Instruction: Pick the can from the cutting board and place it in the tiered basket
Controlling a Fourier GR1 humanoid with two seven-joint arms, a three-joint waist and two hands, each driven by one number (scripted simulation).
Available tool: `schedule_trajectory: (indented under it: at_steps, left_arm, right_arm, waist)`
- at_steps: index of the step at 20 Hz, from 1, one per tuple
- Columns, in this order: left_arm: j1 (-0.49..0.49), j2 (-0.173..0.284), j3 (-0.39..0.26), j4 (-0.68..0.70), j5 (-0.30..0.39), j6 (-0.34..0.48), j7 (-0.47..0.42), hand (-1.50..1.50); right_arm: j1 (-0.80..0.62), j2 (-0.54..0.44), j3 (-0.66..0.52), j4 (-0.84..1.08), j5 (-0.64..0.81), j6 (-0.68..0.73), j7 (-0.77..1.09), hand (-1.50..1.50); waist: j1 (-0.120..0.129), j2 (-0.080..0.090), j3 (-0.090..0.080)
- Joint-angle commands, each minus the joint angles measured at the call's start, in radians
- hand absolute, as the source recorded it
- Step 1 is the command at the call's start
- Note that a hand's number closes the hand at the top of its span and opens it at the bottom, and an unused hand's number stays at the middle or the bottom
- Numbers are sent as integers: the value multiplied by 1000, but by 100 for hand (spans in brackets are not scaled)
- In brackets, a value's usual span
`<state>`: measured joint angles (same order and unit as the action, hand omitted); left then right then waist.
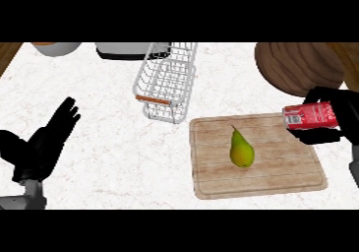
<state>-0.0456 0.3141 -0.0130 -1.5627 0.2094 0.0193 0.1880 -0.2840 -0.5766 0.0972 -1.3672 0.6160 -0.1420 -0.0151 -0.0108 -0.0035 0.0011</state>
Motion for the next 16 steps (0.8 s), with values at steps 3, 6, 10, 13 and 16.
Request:
schedule_trajectory:
  at_steps: [3,6,10,13,16]
  left_arm:
    - [-36,-19,-3,35,-19,12,3,0]
    - [-58,-24,1,48,-18,2,22,0]
    - [-20,-31,13,47,-26,-28,-35,0]
    - [-29,-20,21,31,-17,-37,-10,0]
    - [-28,-32,16,66,-37,-43,-39,0]
  right_arm:
    - [-26,31,-87,-237,-176,48,-13,150]
    - [-71,45,-67,-329,-198,134,96,150]
    - [-92,48,-54,-463,-209,231,224,150]
    - [-266,125,41,-424,-174,263,367,150]
    - [-413,164,43,-394,-172,309,471,150]
  waist:
    - [-8,-1,-2]
    - [5,1,-2]
    - [8,1,-2]
    - [21,3,-2]
    - [22,4,-3]
